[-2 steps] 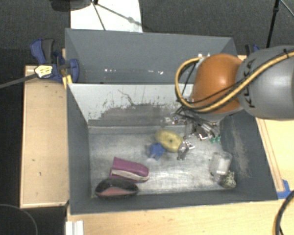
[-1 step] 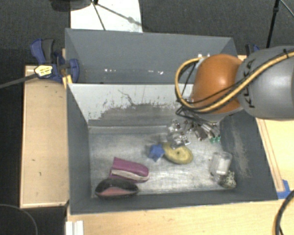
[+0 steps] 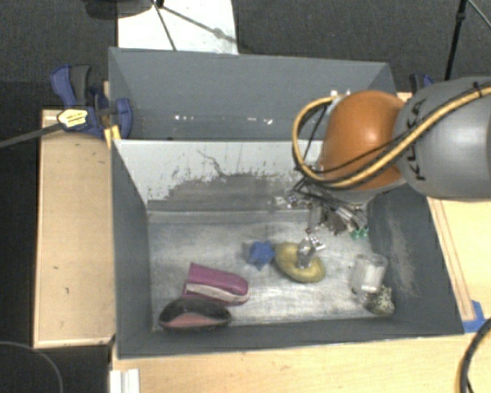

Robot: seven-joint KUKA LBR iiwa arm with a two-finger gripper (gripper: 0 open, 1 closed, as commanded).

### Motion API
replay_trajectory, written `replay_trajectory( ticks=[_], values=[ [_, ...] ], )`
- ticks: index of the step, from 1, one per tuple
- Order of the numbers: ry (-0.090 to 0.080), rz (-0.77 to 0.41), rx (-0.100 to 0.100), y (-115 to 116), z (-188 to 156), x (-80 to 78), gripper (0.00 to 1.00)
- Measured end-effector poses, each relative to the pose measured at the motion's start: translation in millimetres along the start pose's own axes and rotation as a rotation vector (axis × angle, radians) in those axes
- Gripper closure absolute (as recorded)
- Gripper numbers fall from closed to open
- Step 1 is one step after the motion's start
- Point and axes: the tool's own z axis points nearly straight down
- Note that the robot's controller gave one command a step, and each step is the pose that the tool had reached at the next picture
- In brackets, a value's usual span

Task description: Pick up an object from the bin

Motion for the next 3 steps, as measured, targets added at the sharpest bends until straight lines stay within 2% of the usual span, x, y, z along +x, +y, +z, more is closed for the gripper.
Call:
replay_trajectory(
  ticks=[1,2,3],
  values=[
    [0.001,-0.026,0.0,2.9,34.2,2.0,0.0],
    [0.006,-0.026,0.0,2.5,32.8,2.9,1.0],
    [-0.005,-0.252,0.002,6.4,-74.5,7.6,1.0]
  ],
)
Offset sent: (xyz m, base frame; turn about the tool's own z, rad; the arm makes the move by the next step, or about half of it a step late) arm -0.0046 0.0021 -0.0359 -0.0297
